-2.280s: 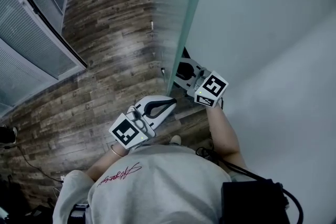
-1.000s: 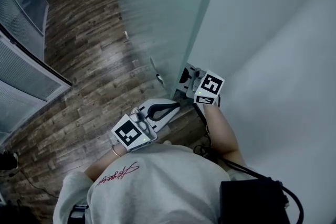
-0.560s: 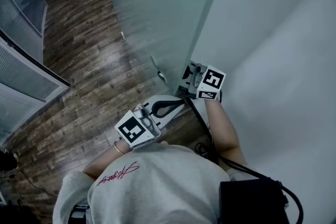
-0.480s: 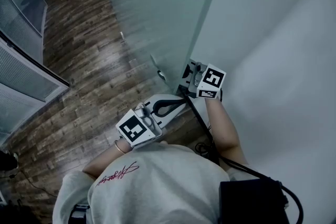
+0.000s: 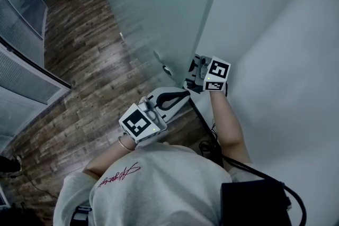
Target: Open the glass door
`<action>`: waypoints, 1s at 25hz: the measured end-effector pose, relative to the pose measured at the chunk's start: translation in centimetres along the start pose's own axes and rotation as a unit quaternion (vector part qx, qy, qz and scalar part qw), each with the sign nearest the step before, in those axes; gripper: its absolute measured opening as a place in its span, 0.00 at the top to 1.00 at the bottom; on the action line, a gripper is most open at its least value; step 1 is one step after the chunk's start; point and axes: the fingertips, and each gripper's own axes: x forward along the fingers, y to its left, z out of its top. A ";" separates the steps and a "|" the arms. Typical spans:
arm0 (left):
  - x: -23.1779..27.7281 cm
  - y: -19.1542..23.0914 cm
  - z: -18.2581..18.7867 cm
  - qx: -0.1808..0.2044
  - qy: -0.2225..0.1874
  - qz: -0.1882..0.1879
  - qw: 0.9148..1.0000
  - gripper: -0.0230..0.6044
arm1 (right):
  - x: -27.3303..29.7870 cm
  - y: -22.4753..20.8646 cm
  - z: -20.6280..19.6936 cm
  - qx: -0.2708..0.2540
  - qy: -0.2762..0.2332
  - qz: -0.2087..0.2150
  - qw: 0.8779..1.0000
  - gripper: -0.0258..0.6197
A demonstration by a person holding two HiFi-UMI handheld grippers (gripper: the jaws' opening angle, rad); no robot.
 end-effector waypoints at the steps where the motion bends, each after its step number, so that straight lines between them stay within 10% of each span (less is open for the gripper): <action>1: 0.1 0.0 0.0 -0.001 -0.001 0.001 1.000 0.94 | -0.3 -0.1 -0.1 0.002 -0.001 0.000 1.000 0.79; 25: -0.3 -0.3 0.4 -0.017 0.014 0.005 1.000 0.94 | -3.9 -2.9 0.6 0.044 -0.007 0.023 0.999 0.79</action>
